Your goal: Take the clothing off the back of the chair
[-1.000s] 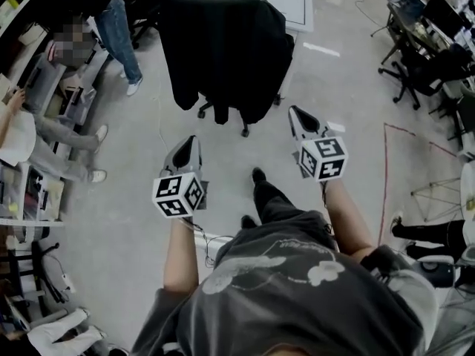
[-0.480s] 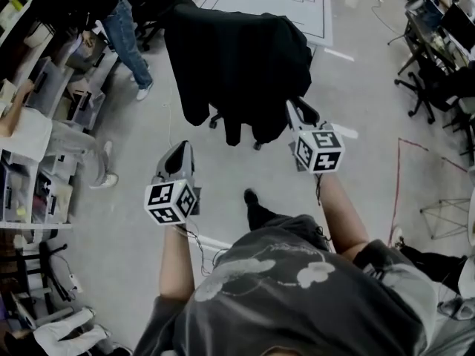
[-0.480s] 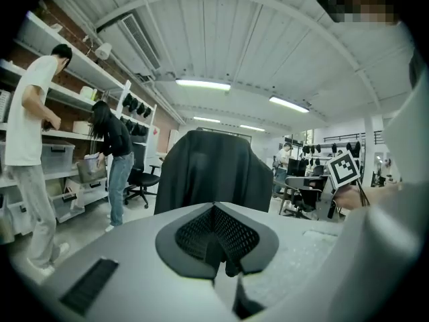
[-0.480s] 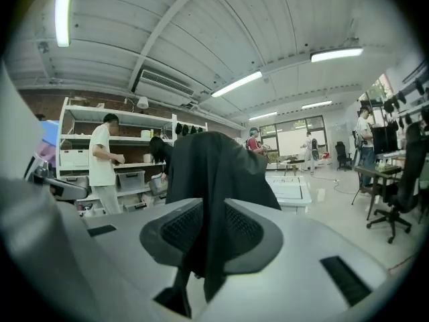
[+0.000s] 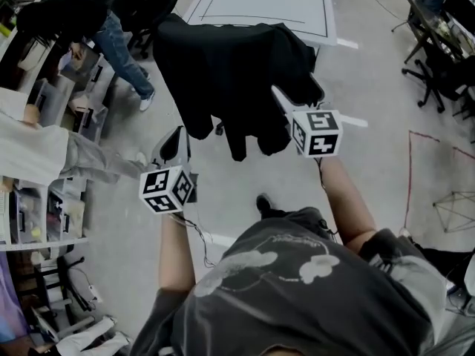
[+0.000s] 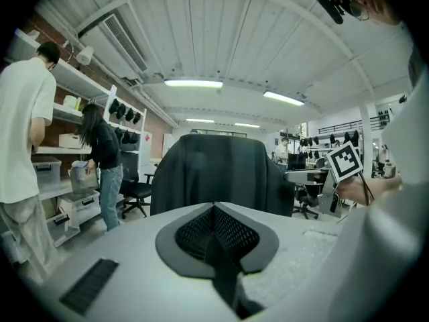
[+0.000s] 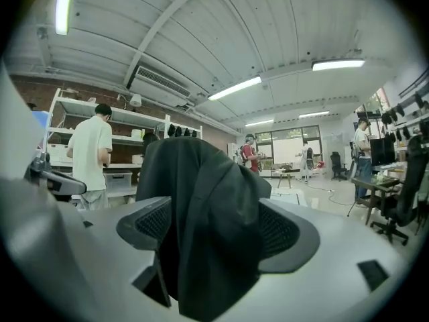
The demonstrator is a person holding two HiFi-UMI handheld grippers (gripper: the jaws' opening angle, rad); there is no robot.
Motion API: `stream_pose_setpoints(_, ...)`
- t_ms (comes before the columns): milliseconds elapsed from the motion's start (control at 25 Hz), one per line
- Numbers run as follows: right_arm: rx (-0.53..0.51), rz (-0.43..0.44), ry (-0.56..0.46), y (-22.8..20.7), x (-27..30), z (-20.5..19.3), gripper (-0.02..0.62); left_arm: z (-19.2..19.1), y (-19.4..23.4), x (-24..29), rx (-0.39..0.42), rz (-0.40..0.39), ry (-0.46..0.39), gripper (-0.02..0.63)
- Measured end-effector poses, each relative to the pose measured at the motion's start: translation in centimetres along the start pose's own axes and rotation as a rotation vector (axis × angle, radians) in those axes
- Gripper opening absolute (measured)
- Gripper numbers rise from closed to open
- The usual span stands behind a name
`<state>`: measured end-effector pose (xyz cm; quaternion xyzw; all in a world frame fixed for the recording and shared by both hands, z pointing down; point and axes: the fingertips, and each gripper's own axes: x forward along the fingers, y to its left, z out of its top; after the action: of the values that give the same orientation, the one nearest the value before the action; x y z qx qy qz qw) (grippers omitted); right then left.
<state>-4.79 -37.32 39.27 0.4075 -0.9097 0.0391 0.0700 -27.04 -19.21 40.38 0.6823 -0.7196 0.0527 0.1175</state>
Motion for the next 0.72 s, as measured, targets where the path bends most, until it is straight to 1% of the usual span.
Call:
stream_pose_setpoints(120,-0.014,0.006,0.013,-0.2,1.8,0.8,0.391,1.7,0.7,1.8,0.005,0.008,-0.017,0.001)
stream_pose_setpoints(240,-0.021,0.004,0.042,-1.1,3.7,1.1,0.394,2.7,1.3,3.1,0.009,0.02,-0.019,0.002)
stream_pose_setpoints(400,-0.023,0.023,0.064,-1.8,5.7,0.9,0.394,2.9,1.5,4.3,0.018,0.032,-0.008,0.002)
stream_pose_setpoints(600,-0.047,0.075,0.136,-0.7,7.8,-0.1,0.394,3.3,2.2,5.1,0.031,0.04,0.012,0.002)
stream_pose_setpoints(720,-0.047,0.077,0.152,-0.6,8.7,-0.2,0.393,3.4,2.6,5.5,0.022,0.043,0.007,0.002)
